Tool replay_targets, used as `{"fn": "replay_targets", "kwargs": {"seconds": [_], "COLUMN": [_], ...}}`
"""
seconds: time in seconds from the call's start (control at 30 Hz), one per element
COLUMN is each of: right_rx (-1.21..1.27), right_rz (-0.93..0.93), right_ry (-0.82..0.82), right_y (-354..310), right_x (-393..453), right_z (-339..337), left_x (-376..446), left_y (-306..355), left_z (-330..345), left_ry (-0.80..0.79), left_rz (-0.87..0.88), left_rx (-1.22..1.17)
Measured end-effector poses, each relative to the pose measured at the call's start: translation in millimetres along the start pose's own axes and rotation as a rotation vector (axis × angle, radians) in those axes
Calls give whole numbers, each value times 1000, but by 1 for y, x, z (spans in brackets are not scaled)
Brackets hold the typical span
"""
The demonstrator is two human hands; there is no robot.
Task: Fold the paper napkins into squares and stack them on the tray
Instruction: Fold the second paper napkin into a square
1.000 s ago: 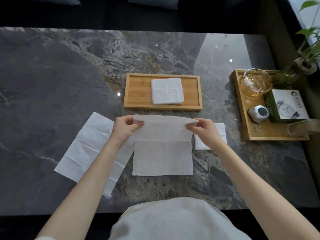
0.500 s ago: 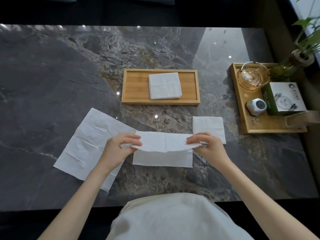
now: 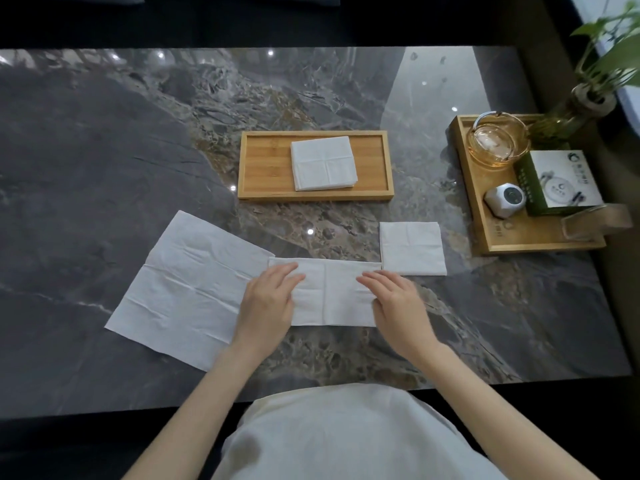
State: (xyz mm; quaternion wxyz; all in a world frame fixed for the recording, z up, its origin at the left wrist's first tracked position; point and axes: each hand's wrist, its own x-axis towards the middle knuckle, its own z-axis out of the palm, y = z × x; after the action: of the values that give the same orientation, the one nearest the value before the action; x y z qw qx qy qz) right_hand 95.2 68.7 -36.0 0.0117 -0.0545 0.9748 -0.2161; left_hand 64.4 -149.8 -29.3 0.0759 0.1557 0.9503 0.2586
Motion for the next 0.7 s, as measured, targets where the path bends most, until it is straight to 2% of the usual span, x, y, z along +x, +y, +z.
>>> {"fn": "replay_targets", "kwargs": {"seconds": [0.17, 0.37, 0.5, 0.7], "right_rx": [-197, -311, -302, -188], "right_rz": [-10, 39, 40, -129], "right_ry": [-145, -166, -105, 112], "right_y": [-27, -6, 14, 13], "right_x": [4, 2, -3, -14], "right_z": [38, 38, 27, 23], "left_x": [6, 0, -6, -7], "left_y": [22, -7, -20, -13], "left_z": [46, 53, 46, 46], "left_ry": [-206, -176, -172, -185], "left_rz": [7, -33, -10, -50], "left_rx": [165, 283, 353, 340]}}
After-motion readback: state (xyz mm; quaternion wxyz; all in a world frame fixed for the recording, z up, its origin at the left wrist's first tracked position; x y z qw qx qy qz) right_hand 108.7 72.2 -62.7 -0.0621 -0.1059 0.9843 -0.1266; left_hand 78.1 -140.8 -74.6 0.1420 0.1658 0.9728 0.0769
